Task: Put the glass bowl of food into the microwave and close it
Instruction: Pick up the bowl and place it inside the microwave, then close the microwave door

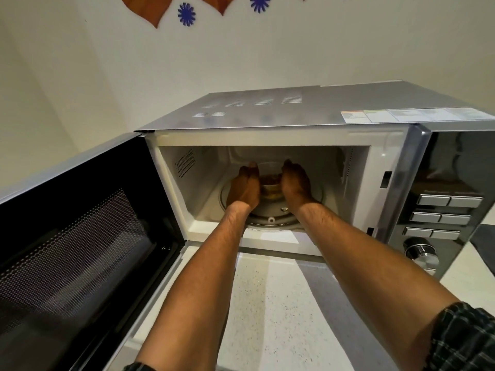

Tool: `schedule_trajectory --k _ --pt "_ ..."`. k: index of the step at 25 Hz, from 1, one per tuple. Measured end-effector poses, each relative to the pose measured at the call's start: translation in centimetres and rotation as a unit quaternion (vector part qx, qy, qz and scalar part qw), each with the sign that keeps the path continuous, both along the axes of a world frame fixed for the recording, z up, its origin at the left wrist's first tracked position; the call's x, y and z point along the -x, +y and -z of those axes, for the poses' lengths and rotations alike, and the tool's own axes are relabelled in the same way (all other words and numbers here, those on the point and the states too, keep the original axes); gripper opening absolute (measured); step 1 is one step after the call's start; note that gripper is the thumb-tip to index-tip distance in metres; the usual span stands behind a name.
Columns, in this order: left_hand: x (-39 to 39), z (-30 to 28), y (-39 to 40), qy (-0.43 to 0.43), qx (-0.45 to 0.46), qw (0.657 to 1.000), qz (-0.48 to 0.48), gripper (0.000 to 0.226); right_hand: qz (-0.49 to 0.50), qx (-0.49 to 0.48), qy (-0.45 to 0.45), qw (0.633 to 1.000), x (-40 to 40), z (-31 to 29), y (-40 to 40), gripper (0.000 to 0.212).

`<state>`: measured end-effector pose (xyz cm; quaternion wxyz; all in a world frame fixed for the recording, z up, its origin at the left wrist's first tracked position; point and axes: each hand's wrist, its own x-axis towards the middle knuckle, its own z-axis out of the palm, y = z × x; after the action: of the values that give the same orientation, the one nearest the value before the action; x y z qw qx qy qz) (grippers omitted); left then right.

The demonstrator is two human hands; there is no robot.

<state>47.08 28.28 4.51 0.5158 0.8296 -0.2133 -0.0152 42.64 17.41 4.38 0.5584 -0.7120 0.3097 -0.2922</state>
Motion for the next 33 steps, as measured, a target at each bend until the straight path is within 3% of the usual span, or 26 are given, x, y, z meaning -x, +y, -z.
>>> schedule_trajectory --k 6,9,11,13,15,17,20,23,26,29,33 --pt "0.5 -0.3 0.2 -0.003 -0.026 1.0 -0.008 0.054 -0.02 -0.001 0.006 1.0 0.9 -0.1 0.0 0.052" --pt "1.7 -0.9 1.2 -0.037 -0.028 0.999 -0.019 0.055 -0.007 0.047 0.028 0.998 2.6 -0.7 0.8 0.058" --pt "3.6 -1.4 2.7 -0.091 -0.022 0.995 -0.045 0.046 0.056 0.098 0.025 0.993 4.8 -0.7 2.3 0.049" --pt "6.2 -3.0 4.6 -0.194 -0.012 0.979 -0.055 0.031 0.07 0.094 -0.005 0.993 7.7 0.0 4.9 0.027" --pt "8.9 -5.4 6.8 -0.384 -0.057 0.92 -0.057 0.029 0.022 0.111 -0.072 0.991 10.9 0.9 8.3 0.014" --pt "11.0 -8.0 8.7 -0.535 -0.117 0.836 -0.041 0.026 -0.032 0.106 -0.118 0.987 13.4 1.7 11.7 0.005" --pt "13.6 -12.7 12.3 -0.611 -0.226 0.754 -0.078 0.021 -0.149 -0.001 -0.083 0.985 16.3 2.4 16.4 0.013" --pt "14.9 -16.8 16.4 -0.538 -0.348 0.748 -0.174 0.037 -0.267 -0.129 0.01 0.955 17.8 2.8 20.6 0.017" --pt "15.7 -18.8 20.4 -0.362 -0.486 0.75 -0.264 0.052 -0.379 -0.273 0.072 0.881 18.9 2.6 24.4 0.015" --pt "16.3 -18.9 23.4 -0.193 -0.555 0.758 -0.282 0.054 -0.423 -0.253 0.131 0.86 20.2 3.2 27.2 0.016" --pt "17.4 -18.7 24.2 -0.16 -0.569 0.771 -0.239 0.052 -0.443 -0.212 0.163 0.856 21.0 3.9 29.5 0.009"
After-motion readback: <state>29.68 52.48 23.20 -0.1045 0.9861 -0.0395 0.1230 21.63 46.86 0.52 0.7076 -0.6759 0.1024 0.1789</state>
